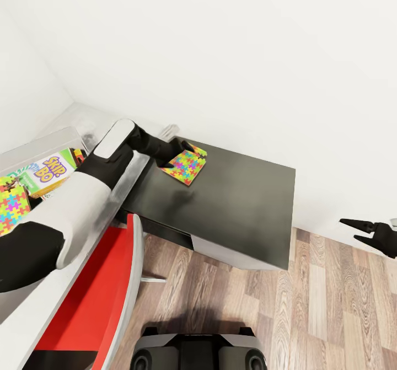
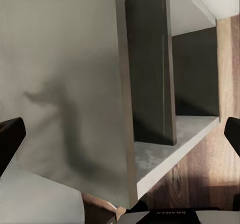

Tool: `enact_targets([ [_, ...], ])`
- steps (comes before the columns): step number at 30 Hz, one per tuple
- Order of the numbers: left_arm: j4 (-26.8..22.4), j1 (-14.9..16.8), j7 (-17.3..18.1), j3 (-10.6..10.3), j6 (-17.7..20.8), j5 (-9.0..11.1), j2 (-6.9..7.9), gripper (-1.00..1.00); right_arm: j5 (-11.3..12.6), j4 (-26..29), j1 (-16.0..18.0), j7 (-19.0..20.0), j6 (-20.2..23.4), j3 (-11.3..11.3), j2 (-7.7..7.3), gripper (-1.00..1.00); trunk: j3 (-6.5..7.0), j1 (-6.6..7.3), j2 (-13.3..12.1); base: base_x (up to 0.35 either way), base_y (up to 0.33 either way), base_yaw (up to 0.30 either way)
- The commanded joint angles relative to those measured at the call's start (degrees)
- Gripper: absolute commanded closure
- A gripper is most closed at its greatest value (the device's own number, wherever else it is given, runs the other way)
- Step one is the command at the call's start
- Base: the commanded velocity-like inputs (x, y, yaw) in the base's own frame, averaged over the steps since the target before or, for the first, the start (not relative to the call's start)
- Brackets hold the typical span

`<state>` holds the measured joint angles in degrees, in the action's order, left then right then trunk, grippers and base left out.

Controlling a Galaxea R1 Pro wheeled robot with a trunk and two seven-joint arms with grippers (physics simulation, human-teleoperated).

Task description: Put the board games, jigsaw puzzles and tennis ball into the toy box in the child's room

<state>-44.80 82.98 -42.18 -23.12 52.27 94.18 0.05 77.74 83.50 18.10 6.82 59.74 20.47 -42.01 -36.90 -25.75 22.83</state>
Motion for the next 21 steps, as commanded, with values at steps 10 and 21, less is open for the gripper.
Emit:
enact_targets([
  [10, 3.19, 3.28, -3.8, 0.69, 3.2, 3.13, 0.87, -1.0, 0.12, -0.43, 0.5, 0.29, 0.26, 0.46, -0.65, -1.0, -0.08, -0.03, 0.09, 0.0, 0.0, 0.0],
  [21, 3.94, 4.32, -5.14, 0.85, 4.83, 3.33, 1.25, -1.0, 0.27, -0.51, 0.59, 0.23, 0.26, 0.42, -0.76, -1.0, -0.08, -0.03, 0.09, 0.074, 0.0, 0.0],
])
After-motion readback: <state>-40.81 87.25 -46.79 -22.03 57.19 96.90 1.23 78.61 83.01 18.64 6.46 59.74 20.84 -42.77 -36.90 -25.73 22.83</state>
